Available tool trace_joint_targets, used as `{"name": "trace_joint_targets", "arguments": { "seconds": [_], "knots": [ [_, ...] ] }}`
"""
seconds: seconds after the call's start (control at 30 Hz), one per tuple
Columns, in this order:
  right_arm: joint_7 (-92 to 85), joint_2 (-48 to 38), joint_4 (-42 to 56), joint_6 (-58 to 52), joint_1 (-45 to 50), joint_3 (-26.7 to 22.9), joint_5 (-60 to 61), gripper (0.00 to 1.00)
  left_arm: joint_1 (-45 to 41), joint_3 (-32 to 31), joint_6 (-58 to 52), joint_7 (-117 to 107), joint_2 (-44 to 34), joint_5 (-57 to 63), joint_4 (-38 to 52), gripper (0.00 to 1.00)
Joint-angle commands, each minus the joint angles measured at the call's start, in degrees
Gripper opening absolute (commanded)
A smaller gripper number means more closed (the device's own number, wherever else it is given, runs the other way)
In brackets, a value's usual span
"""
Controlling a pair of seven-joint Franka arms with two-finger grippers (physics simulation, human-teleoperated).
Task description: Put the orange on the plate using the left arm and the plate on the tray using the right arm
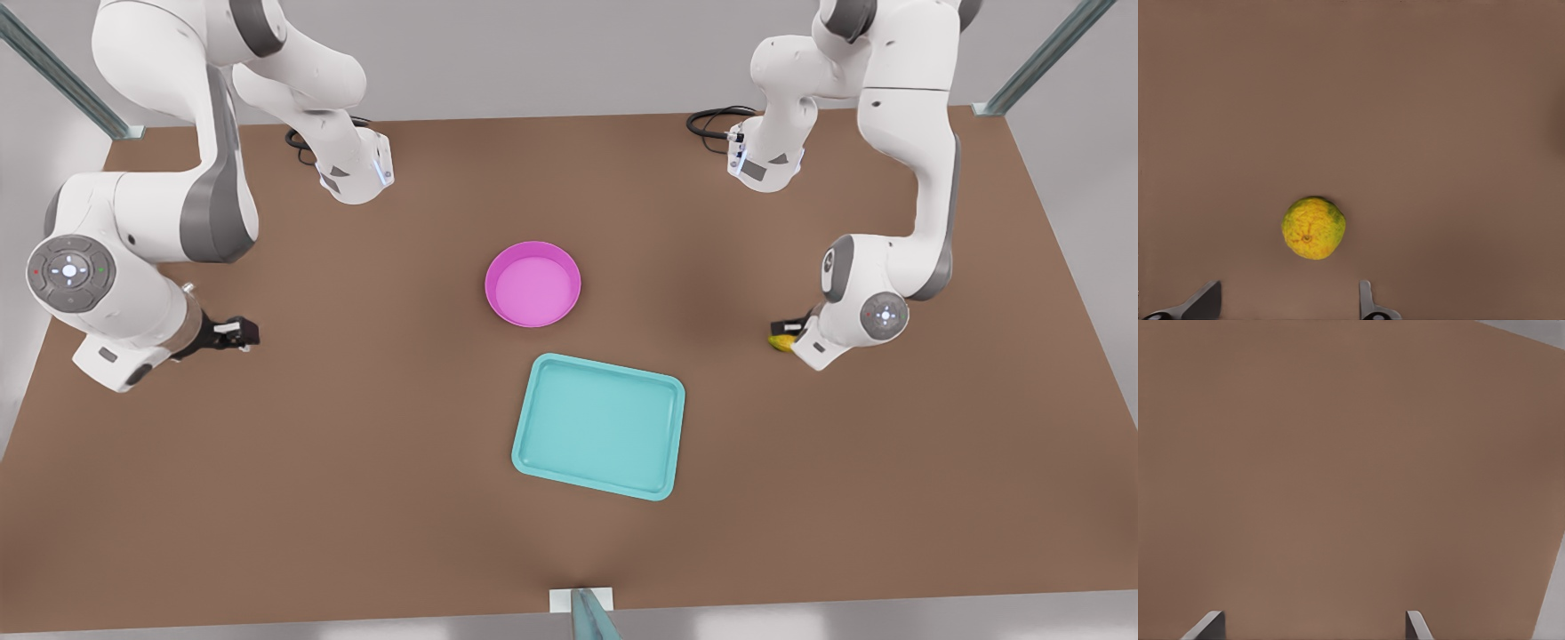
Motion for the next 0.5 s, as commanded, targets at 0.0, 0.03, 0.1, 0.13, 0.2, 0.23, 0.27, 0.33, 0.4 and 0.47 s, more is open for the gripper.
{"name": "trace_joint_targets", "arguments": {
  "seconds": [0.0, 0.03, 0.1, 0.13, 0.2, 0.23, 0.27, 0.33, 0.4, 0.47],
  "knots": [
    [-0.57, 0.2, 0.12, 3.37, -0.48, 0.07, 0.88, 1.0, -0.04, 0.46, 4.6, -1.31, 0.09, 0.12, -0.85, 1.0],
    [-0.93, 0.11, 0.12, 3.45, -1.1, -0.19, 3.44, 1.0, -0.04, 0.46, 5.57, -1.05, 0.18, 0.12, -1.73, 1.0],
    [-0.58, -0.15, -0.05, 3.45, -1.27, -0.28, 3.61, 1.0, -0.04, 0.46, 9.79, -0.43, 0.27, 0.12, -5.68, 1.0],
    [-0.49, -0.77, -0.14, 2.66, -1.1, -0.28, 3.7, 1.0, -0.04, 0.37, 10.5, -0.35, 0.27, -0.06, -6.04, 1.0],
    [-0.75, -1.47, -0.32, 2.93, -1.01, -0.28, 3.7, 1.0, -0.04, 0.37, 11.28, -0.26, 0.27, -0.14, -6.65, 1.0],
    [-0.75, -1.56, -0.23, 2.75, -1.01, -0.19, 3.7, 1.0, -0.04, 0.37, 14.45, -0.17, 0.27, -0.23, -8.76, 1.0],
    [-0.84, -1.47, -0.23, 2.84, -1.01, -0.28, 3.7, 1.0, -0.04, 0.37, 15.59, -0.26, 0.71, -0.41, -9.02, 1.0],
    [-1.02, -1.38, -0.05, 2.66, -1.01, -0.19, 3.7, 1.0, -0.13, 0.37, 16.12, -0.17, 2.02, -0.41, -9.11, 1.0],
    [-0.93, -0.94, 0.12, 3.28, -1.1, -0.28, 3.88, 1.0, -0.22, 0.28, 16.73, -0.17, 3.34, -0.41, -9.11, 1.0],
    [-1.02, -1.03, 0.04, 2.75, -1.1, -0.28, 3.96, 1.0, -0.31, 0.28, 16.47, -0.17, 4.31, -0.41, -9.11, 1.0]
  ]
}}
